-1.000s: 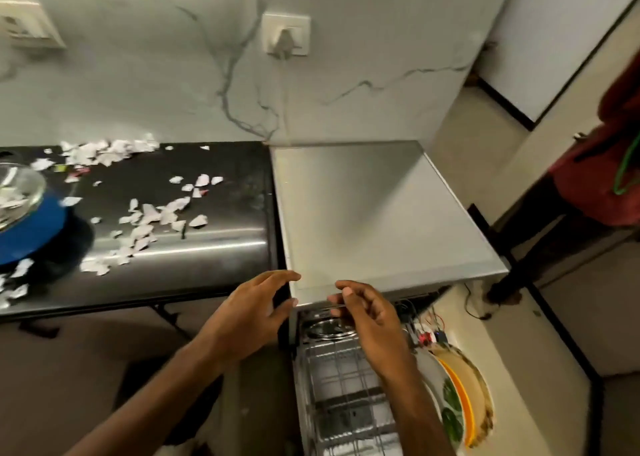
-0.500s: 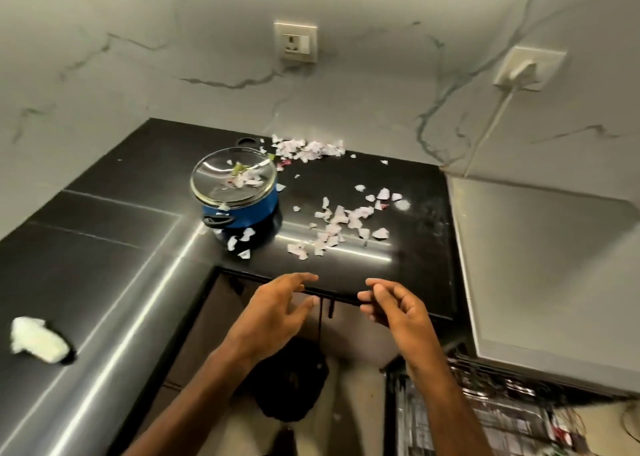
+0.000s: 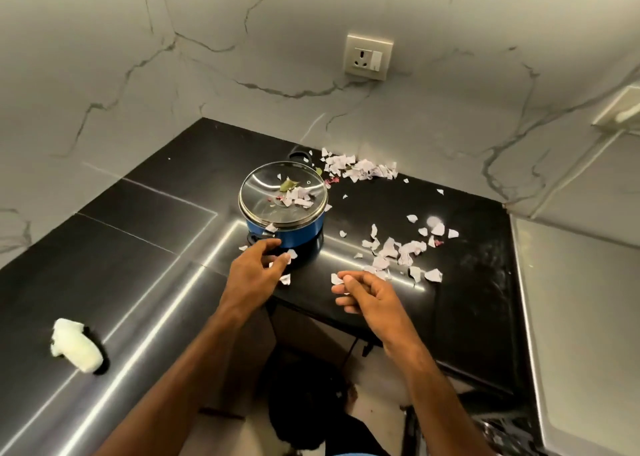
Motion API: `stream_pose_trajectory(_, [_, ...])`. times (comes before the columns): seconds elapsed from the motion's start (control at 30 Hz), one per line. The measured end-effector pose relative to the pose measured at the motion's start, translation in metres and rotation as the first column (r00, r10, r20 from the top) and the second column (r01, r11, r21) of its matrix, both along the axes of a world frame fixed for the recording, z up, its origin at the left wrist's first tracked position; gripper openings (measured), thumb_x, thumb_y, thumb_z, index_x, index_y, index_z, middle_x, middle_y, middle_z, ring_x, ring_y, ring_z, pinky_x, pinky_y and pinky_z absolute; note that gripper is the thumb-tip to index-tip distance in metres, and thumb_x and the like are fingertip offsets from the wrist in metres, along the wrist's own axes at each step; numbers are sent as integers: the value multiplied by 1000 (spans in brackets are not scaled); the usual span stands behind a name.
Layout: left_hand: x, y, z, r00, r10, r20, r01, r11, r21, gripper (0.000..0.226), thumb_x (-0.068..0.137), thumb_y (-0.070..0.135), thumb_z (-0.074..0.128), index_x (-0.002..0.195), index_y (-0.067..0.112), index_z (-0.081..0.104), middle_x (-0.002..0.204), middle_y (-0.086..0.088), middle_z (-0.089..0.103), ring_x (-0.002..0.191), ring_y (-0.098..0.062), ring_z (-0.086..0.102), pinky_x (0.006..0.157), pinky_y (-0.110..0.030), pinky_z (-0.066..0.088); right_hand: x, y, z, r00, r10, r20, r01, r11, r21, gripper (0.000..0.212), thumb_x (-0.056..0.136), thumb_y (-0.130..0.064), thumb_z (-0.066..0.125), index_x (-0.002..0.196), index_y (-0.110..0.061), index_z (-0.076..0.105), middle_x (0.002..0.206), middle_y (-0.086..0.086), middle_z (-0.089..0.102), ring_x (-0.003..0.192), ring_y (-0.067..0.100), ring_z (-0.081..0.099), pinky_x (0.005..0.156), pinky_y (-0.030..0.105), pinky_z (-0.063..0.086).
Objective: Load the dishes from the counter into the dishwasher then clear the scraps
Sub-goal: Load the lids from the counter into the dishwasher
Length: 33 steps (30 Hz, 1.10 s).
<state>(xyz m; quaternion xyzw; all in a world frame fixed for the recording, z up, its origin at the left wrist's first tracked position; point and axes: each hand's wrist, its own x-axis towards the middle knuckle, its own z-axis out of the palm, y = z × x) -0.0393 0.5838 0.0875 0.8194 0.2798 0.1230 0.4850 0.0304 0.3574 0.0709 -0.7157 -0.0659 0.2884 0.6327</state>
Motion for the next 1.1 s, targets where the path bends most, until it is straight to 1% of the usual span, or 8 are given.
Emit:
stream_pose_trajectory(0.1, [34,23,3,992,117,-53,-114,992,62,28,92,33,71,118,24,67,102,3,73,85,-2,66,70,-7,46,35,33,-11,999,38,-27,-40,998,-50,23,103,-40,62,117,-24,70,102,-2,80,93,15,77,83,29,60])
stream_pose_trajectory(0.23, [73,47,-8,959,179,-218,-143,975,172,46,93,41,68,130,15,62,124,-9,70,114,-26,64,95,-33,49,91,75,-30,997,71,-11,-72,984,-161,41,99,-54,63,124,-21,64,105,-3,76,86,12,76,76,27,62])
stream_pose_trajectory(0.37, [97,47,-14,921,187,-342,-117,970,215,48,97,42,62,135,13,58,130,-9,65,116,-28,61,90,-32,46,143,108,-35,997,71,14,-65,965,-253,53,96,-60,63,127,-18,55,106,0,73,82,12,75,76,33,65])
stream_pose_trajectory(0.53, [106,38,-22,914,226,-337,-122,945,303,48,98,30,61,141,12,54,131,-11,66,120,-30,61,102,-40,47,188,136,-42,987,110,120,-55,918,-392,41,91,-68,63,89,-29,50,96,0,72,81,18,75,78,43,65])
stream_pose_trajectory(0.77, [99,30,-33,948,220,-229,-102,893,438,39,93,14,68,131,22,65,111,-2,68,101,-16,63,96,-38,55,215,149,-43,979,165,122,-100,902,-421,35,95,-44,67,107,-13,56,85,4,75,60,14,74,59,32,63])
stream_pose_trajectory(0.93, [101,18,-37,990,127,-53,-109,957,270,30,91,7,71,116,24,71,90,14,69,84,-3,67,80,-22,58,224,138,-36,965,212,154,-140,914,-380,16,101,-31,60,95,-16,59,84,6,74,64,17,74,61,35,65])
stream_pose_trajectory(1.03, [102,3,-31,925,379,31,-381,921,79,10,95,32,69,102,25,68,86,6,72,78,-5,71,76,-29,62,226,123,-36,973,191,131,-151,953,-264,18,104,-26,55,109,-9,57,97,12,71,67,18,72,51,24,57])
stream_pose_trajectory(1.1, [105,-5,-27,859,511,-32,-512,857,-66,30,94,51,62,99,21,63,82,0,73,71,-10,73,74,-39,64,226,113,-37,974,175,145,-138,963,-232,18,105,-26,53,110,-9,55,99,13,71,67,19,72,48,20,53])
